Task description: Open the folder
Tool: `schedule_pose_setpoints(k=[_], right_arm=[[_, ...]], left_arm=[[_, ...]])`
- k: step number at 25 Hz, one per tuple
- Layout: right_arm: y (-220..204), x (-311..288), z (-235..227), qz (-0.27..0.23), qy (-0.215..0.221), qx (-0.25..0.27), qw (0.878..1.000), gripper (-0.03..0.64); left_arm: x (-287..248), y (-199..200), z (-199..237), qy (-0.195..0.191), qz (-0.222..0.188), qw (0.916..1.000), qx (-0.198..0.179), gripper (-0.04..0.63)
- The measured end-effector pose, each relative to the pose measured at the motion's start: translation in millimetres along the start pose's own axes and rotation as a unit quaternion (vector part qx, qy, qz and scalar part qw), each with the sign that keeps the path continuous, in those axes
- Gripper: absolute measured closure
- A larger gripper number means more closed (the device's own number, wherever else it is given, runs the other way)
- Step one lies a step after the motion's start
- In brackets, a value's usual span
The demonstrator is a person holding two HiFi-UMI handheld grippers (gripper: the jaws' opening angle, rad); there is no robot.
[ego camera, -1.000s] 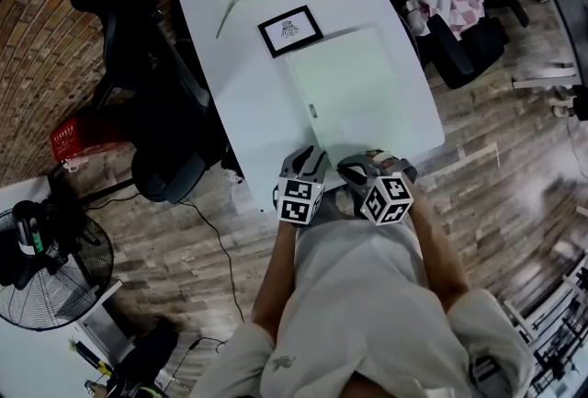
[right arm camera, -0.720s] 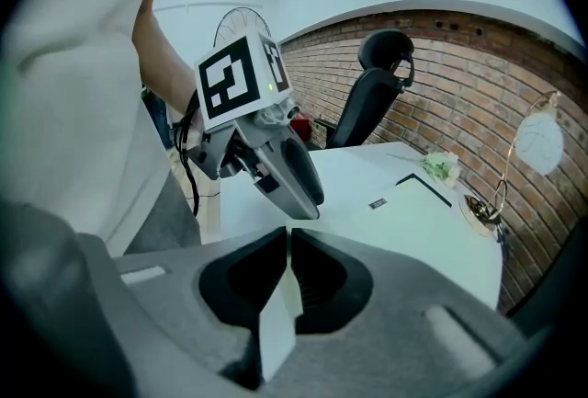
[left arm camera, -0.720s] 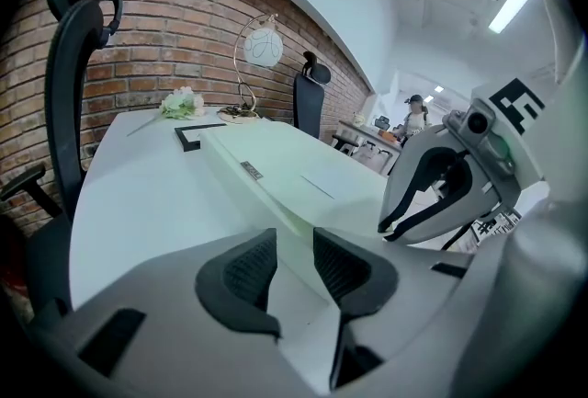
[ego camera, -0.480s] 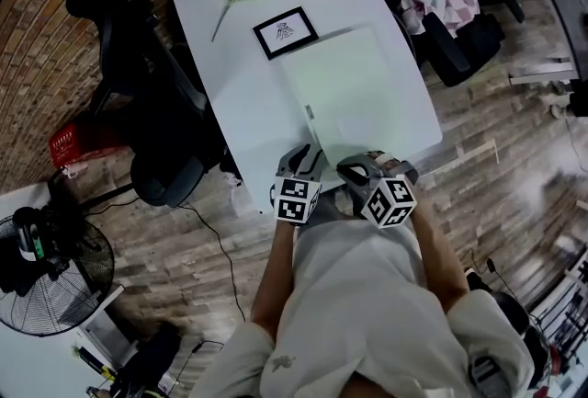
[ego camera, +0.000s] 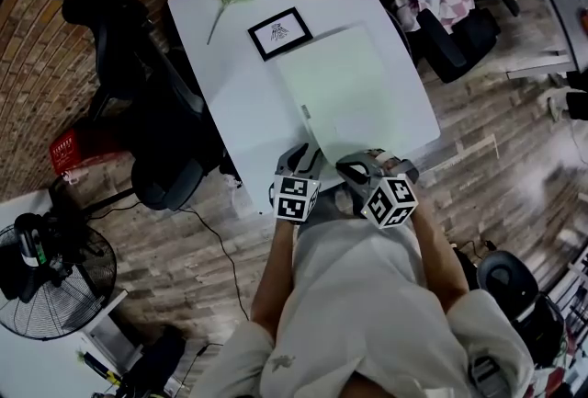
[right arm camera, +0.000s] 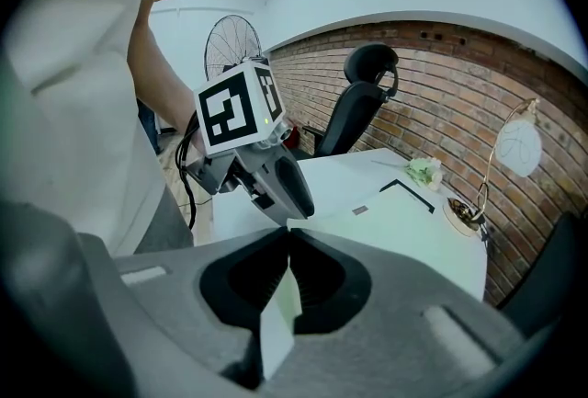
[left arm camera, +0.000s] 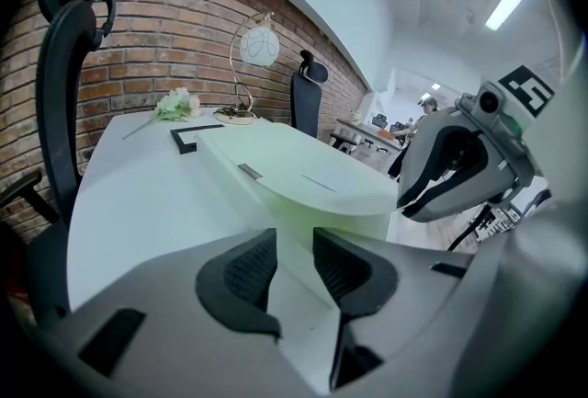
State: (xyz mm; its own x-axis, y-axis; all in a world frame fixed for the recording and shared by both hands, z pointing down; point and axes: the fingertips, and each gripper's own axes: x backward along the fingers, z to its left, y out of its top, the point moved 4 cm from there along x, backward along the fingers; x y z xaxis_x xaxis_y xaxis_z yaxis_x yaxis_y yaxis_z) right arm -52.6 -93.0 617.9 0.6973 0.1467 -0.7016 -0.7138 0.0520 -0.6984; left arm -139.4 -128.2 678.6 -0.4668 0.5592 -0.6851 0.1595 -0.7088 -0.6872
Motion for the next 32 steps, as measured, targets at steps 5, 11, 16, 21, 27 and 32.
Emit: schedule_pose_setpoints(k=[5,11,16,21,27,32], right_arm=[[3,6,0,-0.005,-0.004,0.000,1.000,0.604],[6,16,-2,-0.010,-0.021,-0.003,1.000,0.604],[9,21,-2,-0.015,-0.038,-0.006,0.999,0.604],[13,29,-5,-0.021,-0.058,-0.008,0.998,0.604],[16,42,-7,-0.023,-0.085,-0.007,0.996,0.604],[19,53,-11,-0.022,-0.104,-0.009,0.994,0.604]], left_arm=[[-1,0,-2,-0.001,0.000,1.0000,-0.001,0.474],[-1,1,-1,0.000,-0.001,1.0000,-0.002,0.474],[1,0,-1,0.001,0.001,1.0000,-0.008,0.474],[1,1,-1,0.005,0.010,0.9996,-0.027,0.474],[1,6,-3,0.008,0.011,0.9990,-0.042,0.479],[1,10,-6,0.009,0.011,0.9982,-0.058,0.479]])
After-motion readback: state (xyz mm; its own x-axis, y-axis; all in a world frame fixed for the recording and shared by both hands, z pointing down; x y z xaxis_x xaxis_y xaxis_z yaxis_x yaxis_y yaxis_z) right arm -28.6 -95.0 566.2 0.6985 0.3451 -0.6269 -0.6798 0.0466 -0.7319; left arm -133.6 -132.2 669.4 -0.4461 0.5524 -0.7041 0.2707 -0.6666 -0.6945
